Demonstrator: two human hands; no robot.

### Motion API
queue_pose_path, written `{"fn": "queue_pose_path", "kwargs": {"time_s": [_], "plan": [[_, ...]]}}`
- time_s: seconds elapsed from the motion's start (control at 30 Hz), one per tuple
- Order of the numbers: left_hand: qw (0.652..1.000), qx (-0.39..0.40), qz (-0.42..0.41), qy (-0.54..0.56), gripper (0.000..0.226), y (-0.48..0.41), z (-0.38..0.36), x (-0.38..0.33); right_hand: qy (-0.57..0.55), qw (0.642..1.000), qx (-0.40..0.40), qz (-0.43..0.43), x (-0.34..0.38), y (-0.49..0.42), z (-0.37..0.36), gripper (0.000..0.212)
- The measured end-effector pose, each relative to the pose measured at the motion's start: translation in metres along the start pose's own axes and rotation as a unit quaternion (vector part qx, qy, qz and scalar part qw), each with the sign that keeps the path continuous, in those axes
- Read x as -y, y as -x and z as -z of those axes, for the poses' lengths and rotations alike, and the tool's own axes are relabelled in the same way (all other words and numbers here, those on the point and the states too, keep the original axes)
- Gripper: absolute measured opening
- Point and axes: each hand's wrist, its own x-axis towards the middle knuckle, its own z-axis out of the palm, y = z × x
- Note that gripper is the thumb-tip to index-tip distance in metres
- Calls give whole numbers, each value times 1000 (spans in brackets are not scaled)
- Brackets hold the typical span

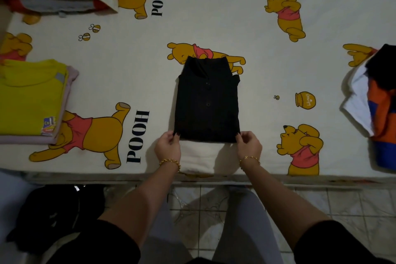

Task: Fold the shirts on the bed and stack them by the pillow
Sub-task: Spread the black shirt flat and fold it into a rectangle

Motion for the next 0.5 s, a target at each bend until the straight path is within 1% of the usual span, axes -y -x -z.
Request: {"fn": "queue_pose_path", "kwargs": {"time_s": [0.1,0.23,0.27,0.3,0.33,0.37,0.4,0.43,0.47,0.5], "plan": [[997,27,48,55,13,-1,1,-4,-30,1000,-4,7,2,2,5,10],[993,78,89,-10,25,1,6,7,8,1000,13,-11,-8,2,5,7],[994,75,81,-20,31,2,7,7,12,1000,14,-10,-9,1,4,7],[996,63,57,-30,39,2,7,7,17,1000,9,5,-8,0,3,12],[998,40,3,-57,46,1,6,5,33,999,-6,42,-7,-1,0,20],[991,15,-80,-106,50,0,4,2,62,993,-26,96,-4,-3,-3,28],[970,1,-178,-165,50,-3,0,-2,98,982,-43,159,0,-5,-9,36],[936,4,-272,-223,49,-9,-7,-5,135,965,-50,218,5,-8,-15,43],[897,24,-342,-278,50,-16,-16,-9,177,947,-44,265,9,-12,-24,50],[859,52,-386,-332,53,-24,-26,-12,224,927,-30,299,14,-18,-33,56]]}}
